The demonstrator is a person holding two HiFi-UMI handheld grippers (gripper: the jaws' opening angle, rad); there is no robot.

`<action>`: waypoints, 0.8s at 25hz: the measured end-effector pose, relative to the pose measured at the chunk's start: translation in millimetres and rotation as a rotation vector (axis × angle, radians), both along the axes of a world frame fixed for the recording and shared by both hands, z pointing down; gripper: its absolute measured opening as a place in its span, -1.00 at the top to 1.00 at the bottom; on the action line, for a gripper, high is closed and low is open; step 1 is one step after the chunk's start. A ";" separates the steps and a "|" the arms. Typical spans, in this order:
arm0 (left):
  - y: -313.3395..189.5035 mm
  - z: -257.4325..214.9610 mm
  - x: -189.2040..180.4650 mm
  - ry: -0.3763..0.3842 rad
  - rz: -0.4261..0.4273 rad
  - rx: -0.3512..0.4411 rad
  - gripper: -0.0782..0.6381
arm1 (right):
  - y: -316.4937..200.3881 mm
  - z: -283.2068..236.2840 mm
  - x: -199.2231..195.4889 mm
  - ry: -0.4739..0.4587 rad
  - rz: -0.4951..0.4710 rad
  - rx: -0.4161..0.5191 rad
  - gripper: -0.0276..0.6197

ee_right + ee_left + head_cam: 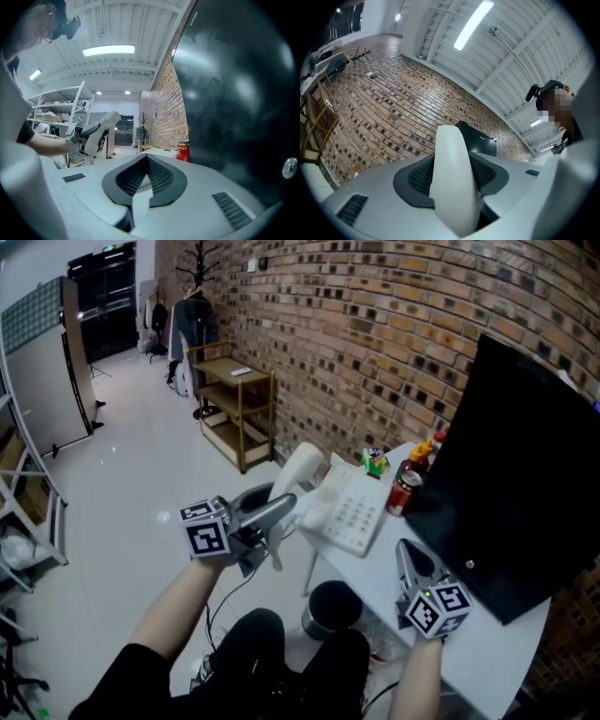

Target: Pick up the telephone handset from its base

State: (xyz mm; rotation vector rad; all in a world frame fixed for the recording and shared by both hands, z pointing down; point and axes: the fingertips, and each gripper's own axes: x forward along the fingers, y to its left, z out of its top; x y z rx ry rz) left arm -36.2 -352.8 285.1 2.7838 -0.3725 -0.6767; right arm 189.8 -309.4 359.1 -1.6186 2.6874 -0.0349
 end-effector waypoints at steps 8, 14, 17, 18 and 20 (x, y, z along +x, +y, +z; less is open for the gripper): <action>-10.6 0.4 -0.9 0.005 -0.020 -0.014 0.16 | -3.5 -0.9 4.1 0.006 -0.005 -0.019 0.89; -14.3 0.7 -6.6 0.031 -0.030 -0.031 0.16 | -4.6 5.0 4.2 0.006 -0.018 -0.035 0.89; -15.3 4.5 -6.2 0.025 -0.032 -0.034 0.16 | -3.9 7.1 3.5 0.008 -0.024 -0.048 0.89; -16.0 5.7 -5.8 0.023 -0.032 -0.036 0.16 | -3.3 7.5 3.2 0.010 -0.025 -0.053 0.89; -17.0 8.4 -3.7 0.015 -0.031 -0.040 0.16 | -2.5 8.7 2.3 0.011 -0.031 -0.061 0.90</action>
